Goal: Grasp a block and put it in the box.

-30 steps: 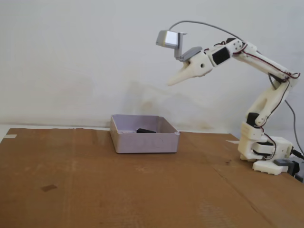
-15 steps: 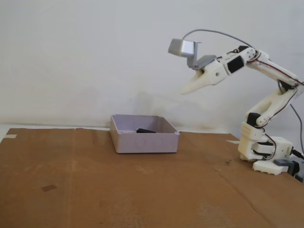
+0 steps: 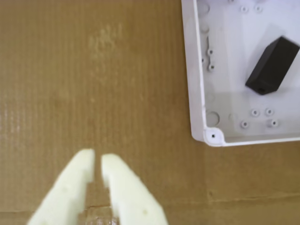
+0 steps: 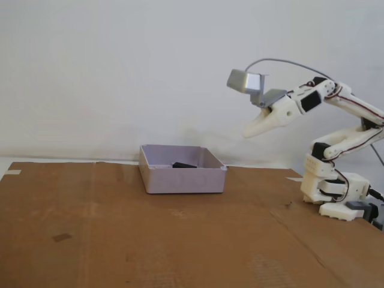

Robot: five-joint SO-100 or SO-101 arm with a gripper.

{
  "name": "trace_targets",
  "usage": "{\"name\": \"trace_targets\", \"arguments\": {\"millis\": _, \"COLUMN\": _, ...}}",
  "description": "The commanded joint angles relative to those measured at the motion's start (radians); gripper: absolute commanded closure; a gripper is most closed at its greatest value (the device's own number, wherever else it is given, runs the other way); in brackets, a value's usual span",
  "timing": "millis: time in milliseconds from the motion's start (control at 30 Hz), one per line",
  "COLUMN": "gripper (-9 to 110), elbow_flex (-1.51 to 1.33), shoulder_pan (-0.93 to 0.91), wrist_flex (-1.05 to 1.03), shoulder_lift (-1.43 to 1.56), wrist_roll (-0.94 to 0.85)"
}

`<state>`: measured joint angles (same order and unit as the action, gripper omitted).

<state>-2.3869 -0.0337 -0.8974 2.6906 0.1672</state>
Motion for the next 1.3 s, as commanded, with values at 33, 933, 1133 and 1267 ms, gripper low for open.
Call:
{"name": "trace_targets", "arguments": {"millis": 33, "gripper": 101, "elbow_flex": -0.051, "shoulder_pan": 0.006, "wrist_flex": 0.018, "shoulder_lift": 0.138, "wrist_roll": 0.006}}
{"name": "trace_targets", "arguments": {"millis": 933, "gripper": 101, "elbow_flex": -0.477, "shoulder_pan": 0.017, "wrist_flex": 0.020, "shoulder_lift": 0.548, "wrist_roll": 0.006}}
{"name": "trace_targets", "arguments": {"millis": 1133, "gripper": 101, "elbow_flex": -0.545, "shoulder_pan": 0.018, "wrist_flex": 0.020, "shoulder_lift": 0.620, "wrist_roll": 0.006}}
{"name": "trace_targets", "arguments": {"millis": 1267, "gripper": 101, "elbow_flex": -0.594, "shoulder_pan": 0.038, "wrist_flex": 0.020, "shoulder_lift": 0.653, "wrist_roll": 0.006}}
